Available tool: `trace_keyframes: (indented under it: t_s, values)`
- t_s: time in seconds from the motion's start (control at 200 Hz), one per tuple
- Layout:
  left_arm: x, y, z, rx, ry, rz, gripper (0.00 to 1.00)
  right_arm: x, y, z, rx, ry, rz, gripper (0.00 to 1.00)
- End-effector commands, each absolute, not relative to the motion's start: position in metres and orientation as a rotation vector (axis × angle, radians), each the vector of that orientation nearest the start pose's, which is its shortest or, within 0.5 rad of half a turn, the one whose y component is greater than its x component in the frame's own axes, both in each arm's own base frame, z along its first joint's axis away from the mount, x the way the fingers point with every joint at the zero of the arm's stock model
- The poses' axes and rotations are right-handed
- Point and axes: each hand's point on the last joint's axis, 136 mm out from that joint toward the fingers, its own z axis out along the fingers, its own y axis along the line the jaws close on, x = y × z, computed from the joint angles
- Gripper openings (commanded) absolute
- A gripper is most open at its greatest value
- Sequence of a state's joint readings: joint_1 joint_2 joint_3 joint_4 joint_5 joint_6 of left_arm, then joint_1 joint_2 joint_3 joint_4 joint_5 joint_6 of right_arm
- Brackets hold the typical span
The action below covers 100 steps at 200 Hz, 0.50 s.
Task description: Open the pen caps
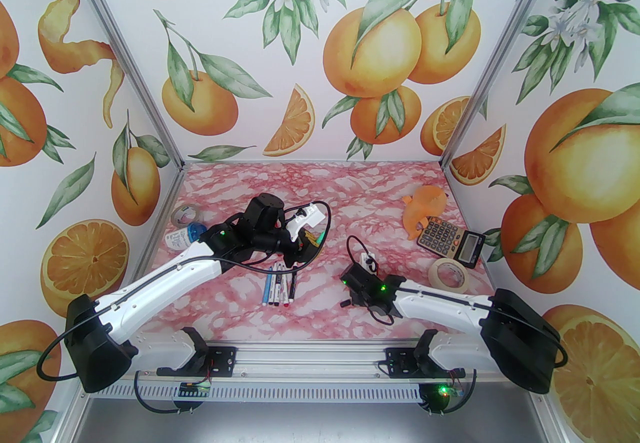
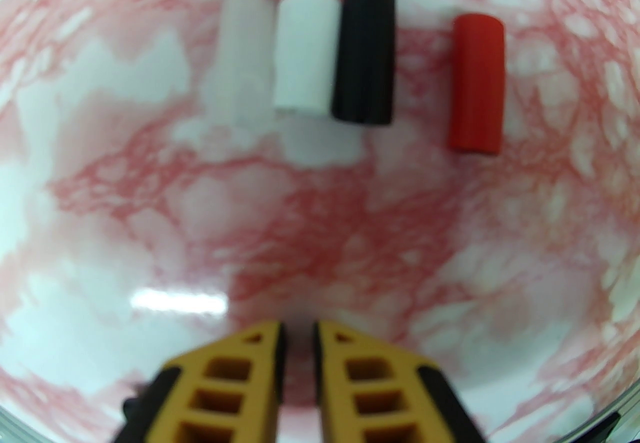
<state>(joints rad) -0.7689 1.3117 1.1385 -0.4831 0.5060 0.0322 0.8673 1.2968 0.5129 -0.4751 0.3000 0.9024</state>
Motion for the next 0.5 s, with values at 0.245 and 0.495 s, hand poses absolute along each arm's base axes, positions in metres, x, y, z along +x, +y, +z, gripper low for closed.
trace_keyframes:
  t_s: [0.245, 0.495]
  values:
    - [0.212, -0.3303, 0.2479, 1.179, 1.99, -0.991, 0.11, 0.197, 0.1466, 0.0028, 0.148, 2.69, 0.058, 0.2]
    - [0.212, -0.3306, 0.2461, 1.181, 2.0, -0.99, 0.11, 0.1971, 0.1467, 0.0046, 0.145, 2.687, 0.061, 0.22]
